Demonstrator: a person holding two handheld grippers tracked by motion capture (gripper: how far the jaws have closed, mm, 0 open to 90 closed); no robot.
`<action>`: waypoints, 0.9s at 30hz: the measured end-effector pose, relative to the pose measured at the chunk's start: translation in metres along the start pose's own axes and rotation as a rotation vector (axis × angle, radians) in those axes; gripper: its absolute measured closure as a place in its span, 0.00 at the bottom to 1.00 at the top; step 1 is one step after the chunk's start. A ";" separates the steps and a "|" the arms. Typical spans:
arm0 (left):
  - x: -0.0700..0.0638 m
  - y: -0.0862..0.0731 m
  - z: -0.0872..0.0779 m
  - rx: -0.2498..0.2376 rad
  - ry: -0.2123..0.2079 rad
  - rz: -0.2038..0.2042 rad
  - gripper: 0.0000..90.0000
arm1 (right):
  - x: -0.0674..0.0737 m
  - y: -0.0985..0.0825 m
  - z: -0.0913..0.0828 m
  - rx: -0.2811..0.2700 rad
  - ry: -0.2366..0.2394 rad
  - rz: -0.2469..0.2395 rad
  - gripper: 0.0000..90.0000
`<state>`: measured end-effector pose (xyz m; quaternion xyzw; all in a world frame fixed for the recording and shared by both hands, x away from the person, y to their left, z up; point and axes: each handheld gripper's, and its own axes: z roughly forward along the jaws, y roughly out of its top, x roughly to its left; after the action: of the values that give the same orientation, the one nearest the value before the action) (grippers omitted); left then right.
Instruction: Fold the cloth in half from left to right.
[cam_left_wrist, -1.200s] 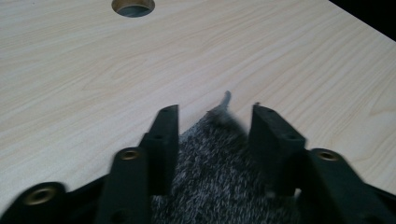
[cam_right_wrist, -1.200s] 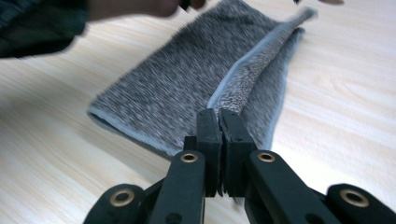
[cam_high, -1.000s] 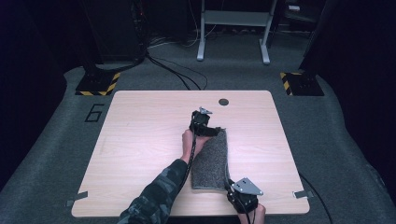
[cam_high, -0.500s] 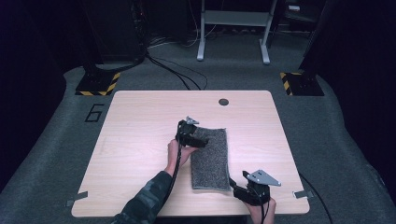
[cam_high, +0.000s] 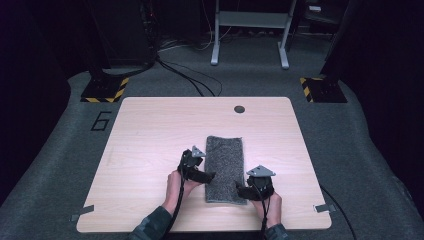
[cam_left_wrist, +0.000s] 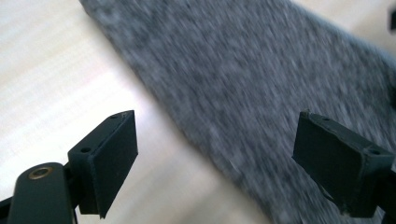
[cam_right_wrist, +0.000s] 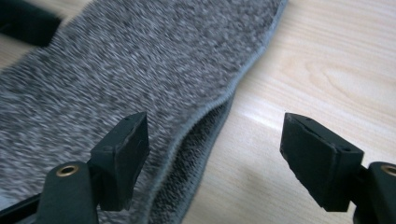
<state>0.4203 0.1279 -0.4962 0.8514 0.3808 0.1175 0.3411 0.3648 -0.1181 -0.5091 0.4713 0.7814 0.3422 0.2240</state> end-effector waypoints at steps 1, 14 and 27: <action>-0.003 -0.004 0.000 0.004 0.004 0.006 0.15 | 0.000 -0.001 0.001 0.007 -0.003 0.002 0.26; -0.004 -0.035 -0.004 0.032 0.080 0.037 0.16 | 0.004 -0.005 0.014 0.040 -0.003 0.009 0.27; -0.007 -0.044 -0.008 0.006 0.085 0.038 0.16 | -0.009 -0.010 0.006 0.050 -0.037 0.012 0.26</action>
<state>0.3864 0.1476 -0.5193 0.8537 0.3792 0.1589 0.3197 0.3668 -0.1272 -0.5200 0.4875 0.7826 0.3152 0.2246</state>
